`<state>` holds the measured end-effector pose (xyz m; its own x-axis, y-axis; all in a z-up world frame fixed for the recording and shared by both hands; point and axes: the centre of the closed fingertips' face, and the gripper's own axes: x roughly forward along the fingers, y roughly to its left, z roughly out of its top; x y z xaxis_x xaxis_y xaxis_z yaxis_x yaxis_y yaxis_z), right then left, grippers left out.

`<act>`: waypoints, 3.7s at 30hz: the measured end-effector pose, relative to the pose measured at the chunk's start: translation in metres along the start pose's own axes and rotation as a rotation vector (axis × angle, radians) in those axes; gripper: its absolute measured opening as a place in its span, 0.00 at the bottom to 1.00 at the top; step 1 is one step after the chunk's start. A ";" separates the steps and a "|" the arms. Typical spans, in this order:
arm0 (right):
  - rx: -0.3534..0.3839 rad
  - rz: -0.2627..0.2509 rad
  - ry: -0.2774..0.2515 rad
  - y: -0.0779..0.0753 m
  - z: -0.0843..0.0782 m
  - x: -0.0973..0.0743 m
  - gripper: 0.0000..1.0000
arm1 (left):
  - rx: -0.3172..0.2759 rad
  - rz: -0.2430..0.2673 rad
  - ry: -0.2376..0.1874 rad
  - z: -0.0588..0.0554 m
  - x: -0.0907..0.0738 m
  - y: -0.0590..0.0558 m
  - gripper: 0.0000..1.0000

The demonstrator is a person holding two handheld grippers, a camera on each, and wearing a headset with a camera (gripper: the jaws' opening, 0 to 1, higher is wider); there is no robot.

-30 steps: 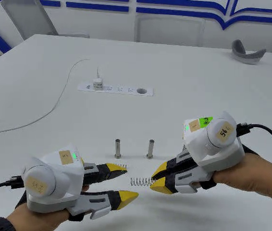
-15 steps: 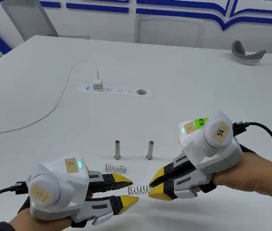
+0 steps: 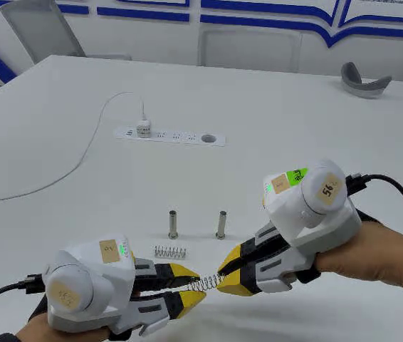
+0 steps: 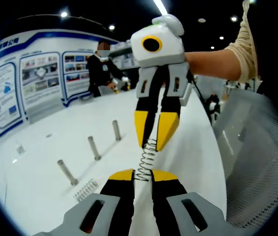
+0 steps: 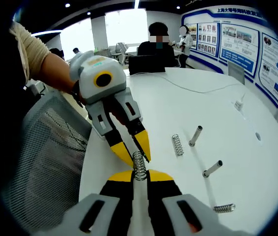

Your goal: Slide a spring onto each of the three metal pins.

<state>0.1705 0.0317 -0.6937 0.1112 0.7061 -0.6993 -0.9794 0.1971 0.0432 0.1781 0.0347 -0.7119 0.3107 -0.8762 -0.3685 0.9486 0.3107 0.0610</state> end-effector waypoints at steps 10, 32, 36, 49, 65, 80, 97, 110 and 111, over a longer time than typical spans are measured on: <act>-0.027 -0.015 -0.050 0.003 0.022 -0.002 0.11 | 0.001 -0.001 -0.009 0.002 0.001 -0.001 0.12; -0.046 -0.029 -0.110 0.003 0.044 0.004 0.11 | -0.029 0.005 -0.043 0.010 0.002 0.001 0.12; -0.046 -0.030 -0.107 0.003 0.044 0.004 0.11 | -0.029 0.005 -0.042 0.010 0.003 0.000 0.12; -0.036 -0.040 -0.114 0.000 0.043 0.001 0.11 | -0.072 0.036 -0.051 0.008 -0.002 0.008 0.24; -0.024 -0.068 -0.122 -0.009 0.042 -0.008 0.11 | -0.125 0.104 -0.069 0.005 -0.018 0.024 0.39; -0.014 -0.095 -0.127 -0.019 0.038 -0.014 0.11 | -0.160 0.170 -0.081 0.000 -0.033 0.041 0.48; 0.017 -0.172 -0.151 -0.049 0.034 -0.034 0.11 | -0.185 0.197 -0.078 -0.008 -0.038 0.046 0.53; 0.024 -0.253 -0.162 -0.080 0.039 -0.045 0.11 | -0.195 0.206 -0.074 -0.011 -0.040 0.048 0.55; 0.025 -0.257 -0.163 -0.084 0.040 -0.046 0.11 | -0.195 0.207 -0.073 -0.012 -0.040 0.049 0.55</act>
<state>0.2543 0.0096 -0.6369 0.3825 0.7301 -0.5662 -0.9114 0.3989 -0.1014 0.2108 0.0895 -0.7049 0.5067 -0.8088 -0.2985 0.8370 0.5445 -0.0546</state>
